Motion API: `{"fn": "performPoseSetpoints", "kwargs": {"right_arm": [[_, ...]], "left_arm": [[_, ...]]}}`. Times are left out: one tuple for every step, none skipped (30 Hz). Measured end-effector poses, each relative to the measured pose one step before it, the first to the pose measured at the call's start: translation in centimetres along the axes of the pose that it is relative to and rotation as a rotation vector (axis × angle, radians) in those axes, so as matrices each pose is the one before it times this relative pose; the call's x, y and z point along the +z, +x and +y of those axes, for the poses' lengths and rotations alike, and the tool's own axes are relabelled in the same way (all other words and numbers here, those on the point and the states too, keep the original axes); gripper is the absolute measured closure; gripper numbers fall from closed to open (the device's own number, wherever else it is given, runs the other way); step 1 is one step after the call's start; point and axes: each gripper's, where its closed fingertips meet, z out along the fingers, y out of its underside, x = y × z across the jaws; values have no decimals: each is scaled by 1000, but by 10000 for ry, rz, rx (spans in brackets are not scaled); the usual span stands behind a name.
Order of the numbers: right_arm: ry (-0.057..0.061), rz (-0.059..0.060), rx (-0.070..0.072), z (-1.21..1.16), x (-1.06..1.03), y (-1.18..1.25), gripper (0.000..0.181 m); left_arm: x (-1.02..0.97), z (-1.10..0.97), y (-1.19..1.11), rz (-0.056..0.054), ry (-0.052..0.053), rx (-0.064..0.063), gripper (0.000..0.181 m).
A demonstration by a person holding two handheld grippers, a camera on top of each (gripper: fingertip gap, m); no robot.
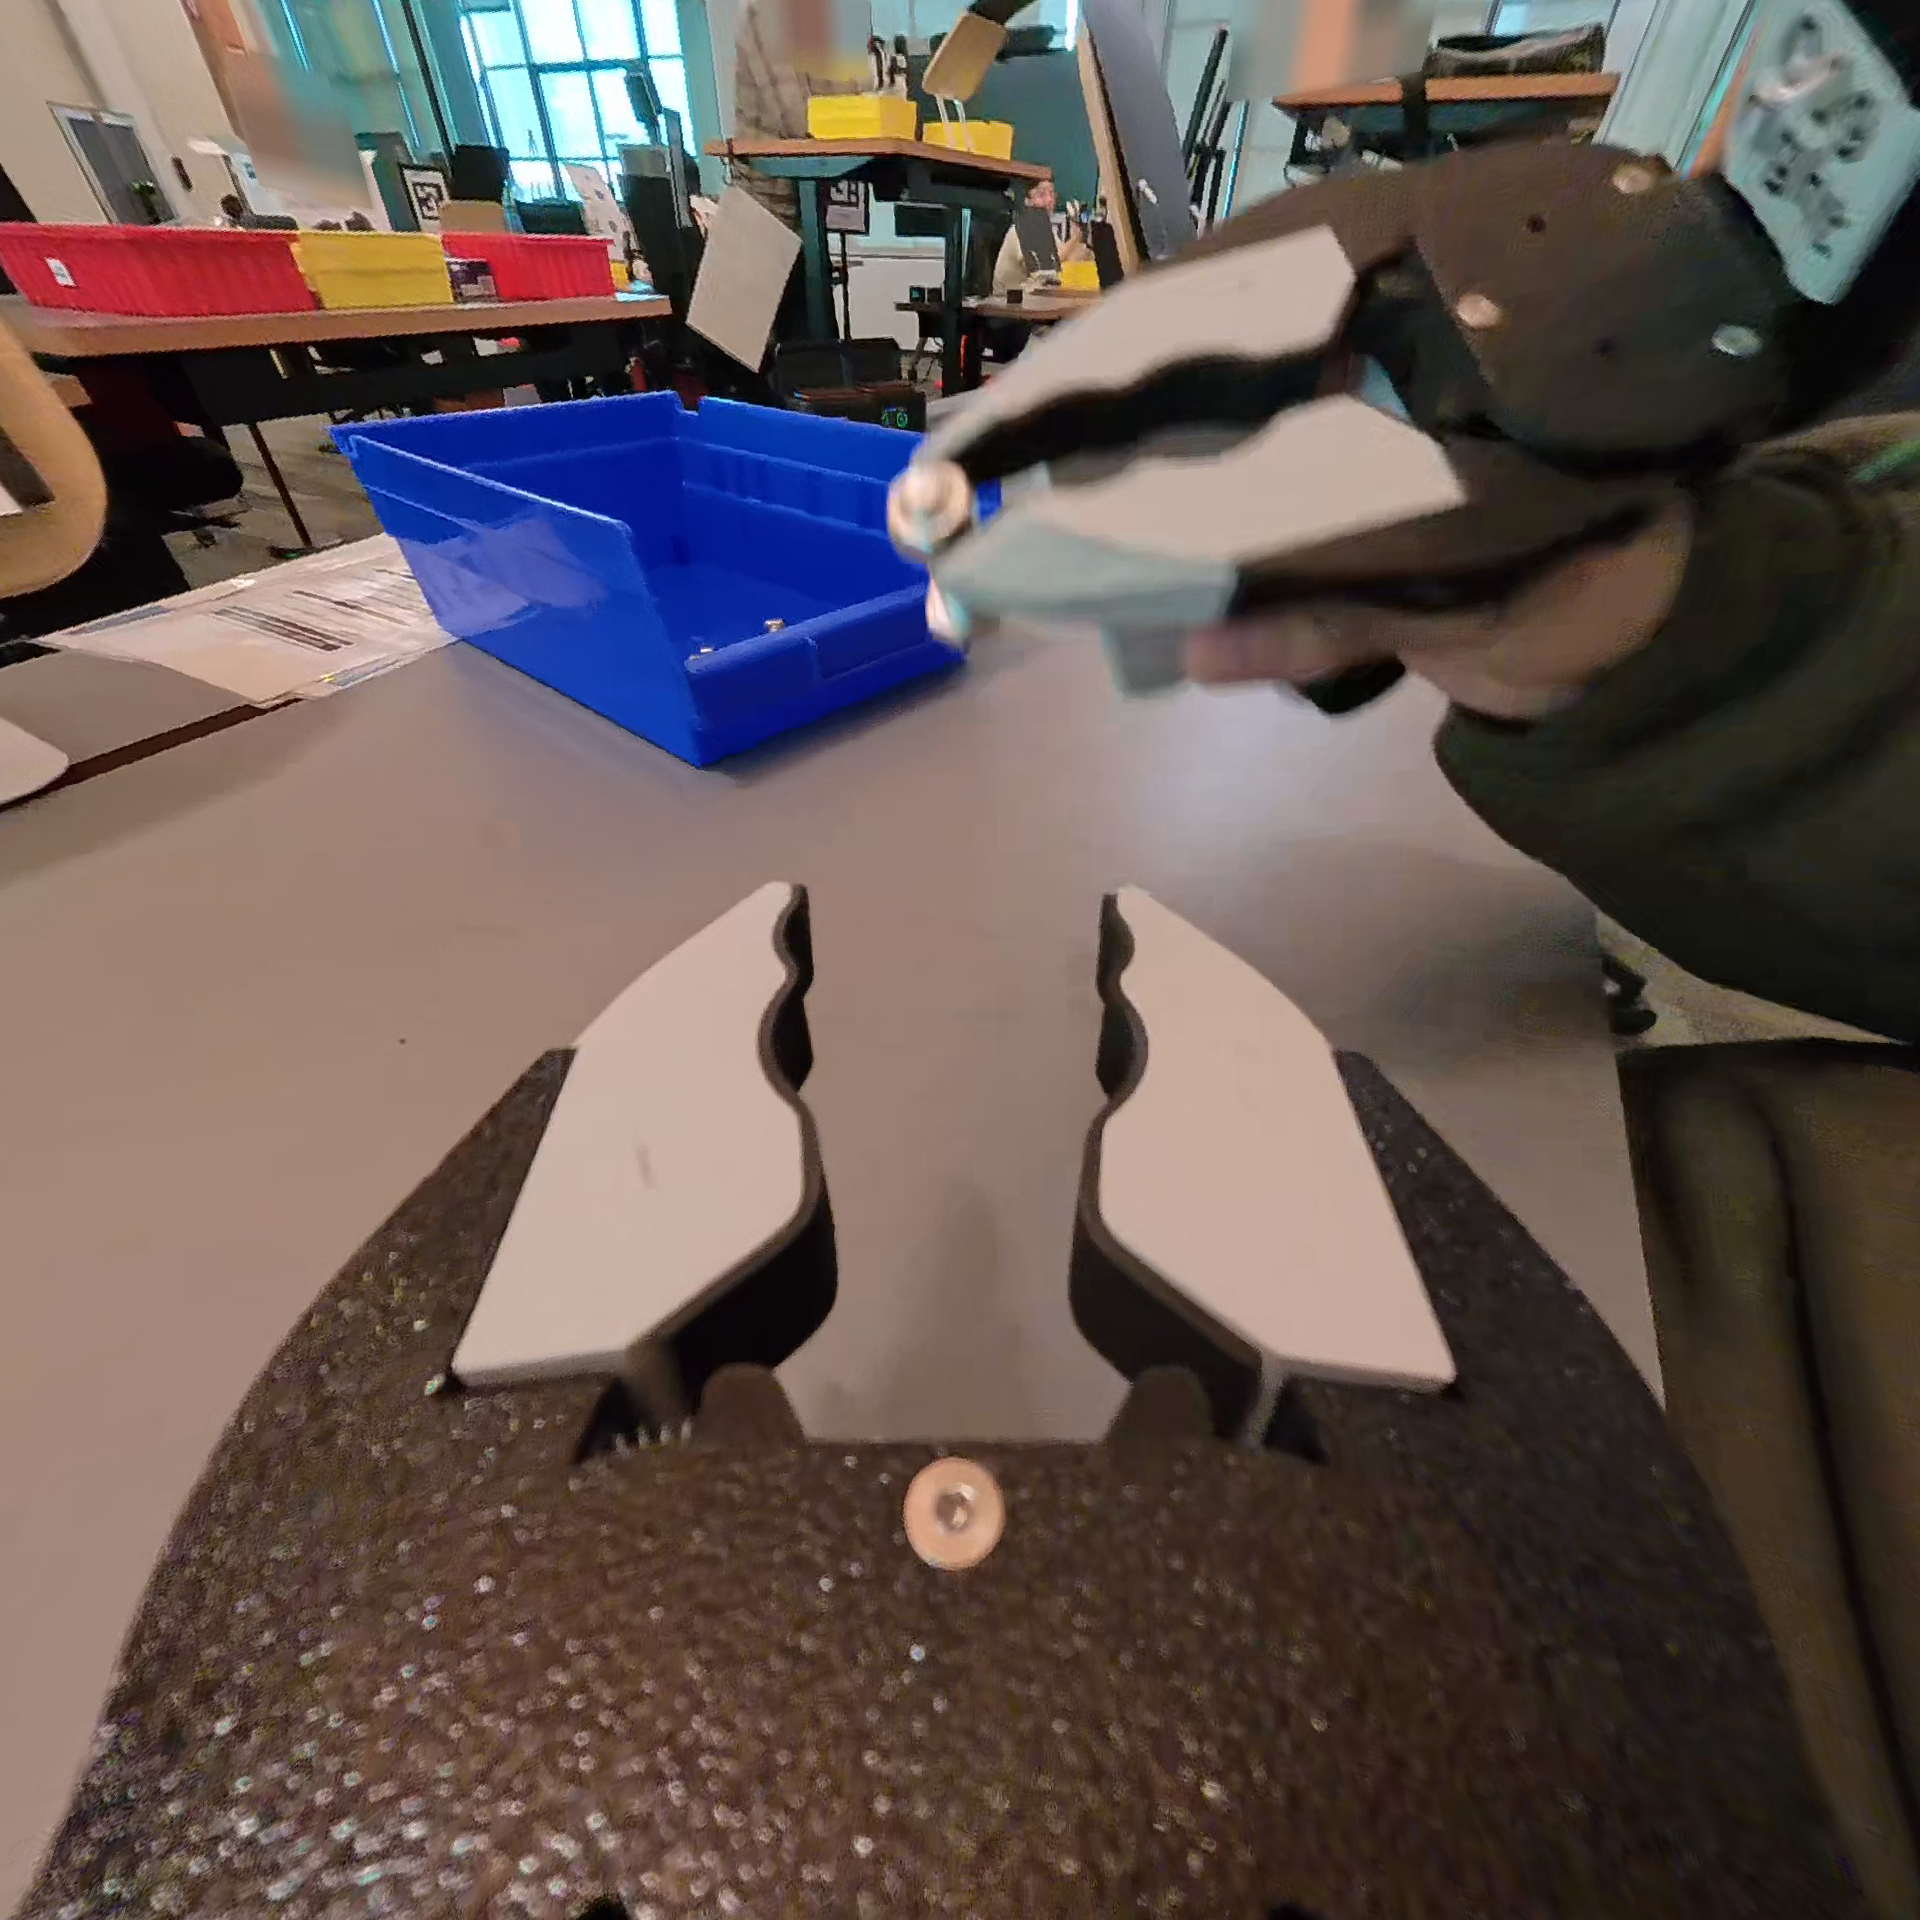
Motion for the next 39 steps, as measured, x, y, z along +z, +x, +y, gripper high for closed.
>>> {"fn": "performPoseSetpoints", "kwargs": {"right_arm": [[-342, 820, -445, 484, -71, 2588, 163], [-336, 820, -375, 704, 296, 2790, 163], [-414, 690, -295, 906, 676, 2584, 163], [-538, 571, -275, 1147, 1116, 2382, 163], [-617, 445, -290, 1267, 1350, 2024, 163], [-538, 345, -292, 1142, 1522, 1702, 163], [-489, 235, -220, 1075, 1575, 1337, 163], [-461, -3, -75, 918, 1535, 755, 163], [-395, -227, 52, 771, 1423, 196, 163], [-434, -412, 82, 763, 1232, -313, 163], [-472, -234, 80, 823, 995, -229, 155], [-388, 198, 60, 666, 707, 172, 136], [-286, 228, 78, 554, 293, 21, 126], [-28, -86, 64, 282, -160, -567, 125], [300, -205, 77, -50, -508, -855, 125], [409, -132, 84, -136, -707, -827, 124], [293, -62, 21, 68, -792, -697, 125], [125, -71, -54, 278, -858, -614, 124], [51, -80, -42, 368, -926, -510, 122], [89, -17, 39, 320, -986, -256, 120], [168, 10, 140, 211, -994, -39, 120], [175, -77, 239, 222, -976, 33, 121], [187, -45, 379, 197, -924, 245, 121], [254, 20, 495, 93, -846, 461, 122], [283, 6, 495, 30, -707, 553, 124], [212, -45, 465, 55, -473, 558, 125], [-1, -94, 388, 214, -298, 557, 124], [-99, -44, 324, 267, -302, 626, 121], [71, 106, 338, 23, -393, 770, 122], [304, 135, 361, -285, -420, 711, 123], [307, -2, 359, -351, -360, 450, 123], [144, -63, 332, -147, -268, 321, 123], [-27, -31, 246, 99, -191, 316, 122], [-68, 37, 105, 234, -175, 393, 120], [-23, 144, 83, 236, -195, 537, 120], [32, 160, 146, 149, -160, 542, 120], [51, 32, 130, 106, -130, 365, 120], [13, -60, 84, 186, -128, 244, 120], [-43, 29, 132, 277, -110, 373, 120]], "left_arm": [[-75, -88, -105, -25, 79, -75, 129], [-32, -34, -75, -3, 28, -68, 129], [2, 10, -33, 18, -3, -53, 129], [0, -2, -43, 2, -1, -37, 129], [1, -4, -11, 8, 1, -22, 129], [9, 6, 40, 52, -7, -17, 129], [12, 20, 22, 41, -12, -23, 129], [6, 4, -42, -4, -6, -22, 129], [4, -2, -77, -27, -1, -5, 129], [-18, -18, -45, -18, 17, 17, 129], [-26, -31, -31, -20, 29, 30, 129], [-41, -34, -46, -33, 25, 51, 129], [-47, -2, -79, -54, 8, 97, 129], [-48, -1, -95, -79, -1, 132, 129], [-39, 13, -123, -90, 2, 139, 129], [-19, 8, -125, -94, -6, 127, 128], [18, 39, -79, -71, -28, 123, 128], [49, 76, 18, -23, -63, 133, 128], [92, 100, 94, 6, -91, 144, 128], [135, 33, 123, -2, -88, 135, 128], [215, -68, 174, 13, -69, 128, 128], [326, -211, 172, 2, -45, 123, 128], [496, -396, 90, -58, 17, 102, 128], [730, -662, -20, -118, 110, 45, 128], [1042, -838, -158, -141, 135, 2, 129], [1329, -867, -200, -74, 7, 33, 129], [1580, -919, -254, 21, -124, 95, 128], [1708, -986, -422, 34, -207, 41, 127], [1787, -1001, -695, -34, -265, -99, 125], [1832, -1026, -902, -91, -251, -166, 122], [1846, -972, -1076, -160, -236, -131, 121], [1846, -817, -1329, -302, -270, -191, 120], [1855, -656, -1402, -375, -288, -301, 117], [1887, -396, -1266, -344, -360, -293, 114], [1866, -45, -1025, -243, -495, -231, 114], [1812, 228, -1009, -286, -599, -221, 113], [1695, 396, -935, -350, -673, -255, 112], [1548, 574, -522, -167, -730, -186, 113], [1462, 698, -319, -105, -742, -141, 113]]}}
